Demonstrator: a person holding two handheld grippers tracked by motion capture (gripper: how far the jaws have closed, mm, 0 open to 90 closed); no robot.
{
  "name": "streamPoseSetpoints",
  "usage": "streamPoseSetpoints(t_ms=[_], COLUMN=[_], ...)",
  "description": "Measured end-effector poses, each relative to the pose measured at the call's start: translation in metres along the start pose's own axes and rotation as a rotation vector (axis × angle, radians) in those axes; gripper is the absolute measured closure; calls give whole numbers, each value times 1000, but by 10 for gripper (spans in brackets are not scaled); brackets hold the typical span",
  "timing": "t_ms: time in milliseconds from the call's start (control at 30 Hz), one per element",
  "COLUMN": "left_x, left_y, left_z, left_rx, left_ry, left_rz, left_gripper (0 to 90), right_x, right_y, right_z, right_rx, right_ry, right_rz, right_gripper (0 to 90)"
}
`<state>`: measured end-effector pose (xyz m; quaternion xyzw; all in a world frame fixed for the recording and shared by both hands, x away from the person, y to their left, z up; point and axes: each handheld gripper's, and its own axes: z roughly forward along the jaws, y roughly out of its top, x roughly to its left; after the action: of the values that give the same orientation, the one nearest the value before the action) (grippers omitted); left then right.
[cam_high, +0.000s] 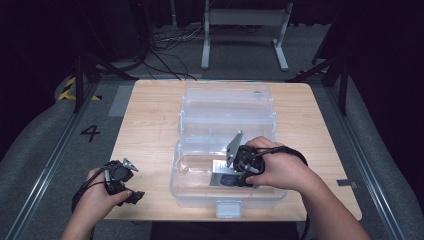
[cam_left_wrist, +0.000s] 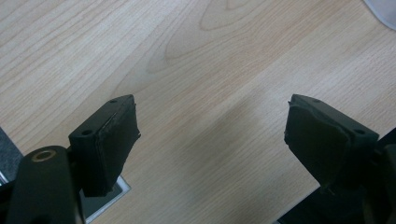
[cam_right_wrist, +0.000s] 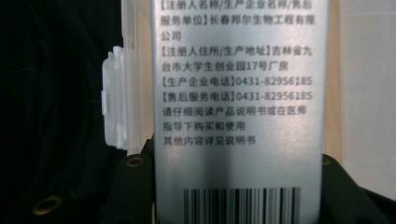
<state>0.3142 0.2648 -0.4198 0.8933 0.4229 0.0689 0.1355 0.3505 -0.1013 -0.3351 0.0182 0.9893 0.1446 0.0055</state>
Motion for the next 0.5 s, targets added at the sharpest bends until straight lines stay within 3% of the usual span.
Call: streamPoseSetpoints(t_ms=[500], left_x=[-2], left_y=[1], left_z=[2], left_rx=[5], left_ry=[-3], left_rz=[5], left_gripper=[181], right_x=[-1], right_y=[9], right_z=[44], right_rx=[55], right_ry=[38], right_rz=[-12], right_gripper=[564])
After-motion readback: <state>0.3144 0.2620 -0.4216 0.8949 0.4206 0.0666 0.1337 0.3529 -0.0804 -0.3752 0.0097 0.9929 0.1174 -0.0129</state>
